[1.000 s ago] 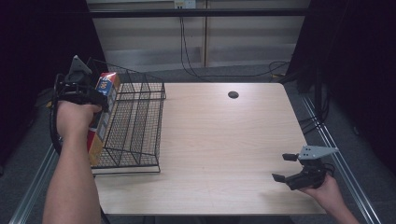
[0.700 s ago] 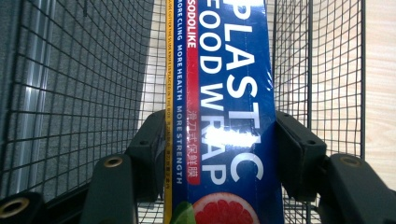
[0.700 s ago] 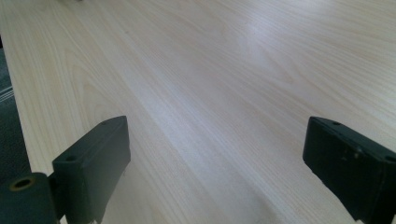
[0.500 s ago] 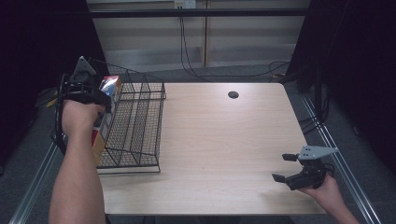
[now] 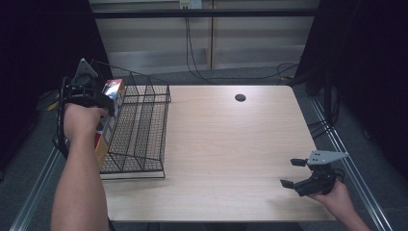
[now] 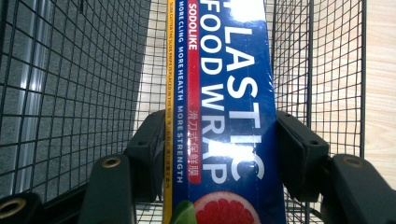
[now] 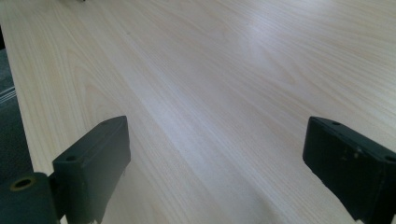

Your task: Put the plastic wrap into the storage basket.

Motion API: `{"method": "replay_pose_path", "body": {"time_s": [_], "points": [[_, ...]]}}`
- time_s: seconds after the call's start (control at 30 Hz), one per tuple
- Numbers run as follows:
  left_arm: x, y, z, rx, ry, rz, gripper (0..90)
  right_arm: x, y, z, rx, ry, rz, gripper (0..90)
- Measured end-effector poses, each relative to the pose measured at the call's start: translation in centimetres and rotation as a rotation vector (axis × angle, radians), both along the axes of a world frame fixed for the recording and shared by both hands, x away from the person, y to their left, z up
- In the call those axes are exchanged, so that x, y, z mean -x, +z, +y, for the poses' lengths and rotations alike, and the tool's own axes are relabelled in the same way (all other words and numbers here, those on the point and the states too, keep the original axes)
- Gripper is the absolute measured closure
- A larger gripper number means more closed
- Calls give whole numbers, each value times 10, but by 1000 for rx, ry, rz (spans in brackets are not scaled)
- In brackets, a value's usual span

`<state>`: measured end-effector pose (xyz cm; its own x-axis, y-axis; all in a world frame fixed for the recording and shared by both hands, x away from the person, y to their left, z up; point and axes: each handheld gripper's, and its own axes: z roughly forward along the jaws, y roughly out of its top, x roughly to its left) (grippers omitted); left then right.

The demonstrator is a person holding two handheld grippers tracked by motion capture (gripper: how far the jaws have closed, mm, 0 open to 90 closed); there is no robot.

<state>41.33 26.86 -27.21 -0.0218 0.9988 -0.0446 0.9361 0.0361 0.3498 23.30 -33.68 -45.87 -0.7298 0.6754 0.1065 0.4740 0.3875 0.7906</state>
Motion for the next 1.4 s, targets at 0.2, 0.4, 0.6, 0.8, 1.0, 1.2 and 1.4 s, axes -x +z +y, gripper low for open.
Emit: {"method": "replay_pose_path", "body": {"time_s": [0.2,0.4,0.6,0.8,1.0,1.2,1.4], "points": [[-1,-1,2,0,-2,9,412,0,0,0,-1,2,0,76],[-1,-4,3,8,19,14,404,0,0,0,-4,-2,4,76],[1,9,3,29,12,-44,421,-1,0,1,-7,-2,5,75],[3,15,-10,37,-7,-41,385,1,1,0,-5,0,0,75],[2,18,-21,54,-52,-54,337,2,1,-2,-4,-3,1,75],[2,19,-39,69,-122,-80,251,2,0,-1,-3,-8,1,75],[2,16,-54,109,-158,-100,184,3,1,-1,-5,-10,-4,75]]}}
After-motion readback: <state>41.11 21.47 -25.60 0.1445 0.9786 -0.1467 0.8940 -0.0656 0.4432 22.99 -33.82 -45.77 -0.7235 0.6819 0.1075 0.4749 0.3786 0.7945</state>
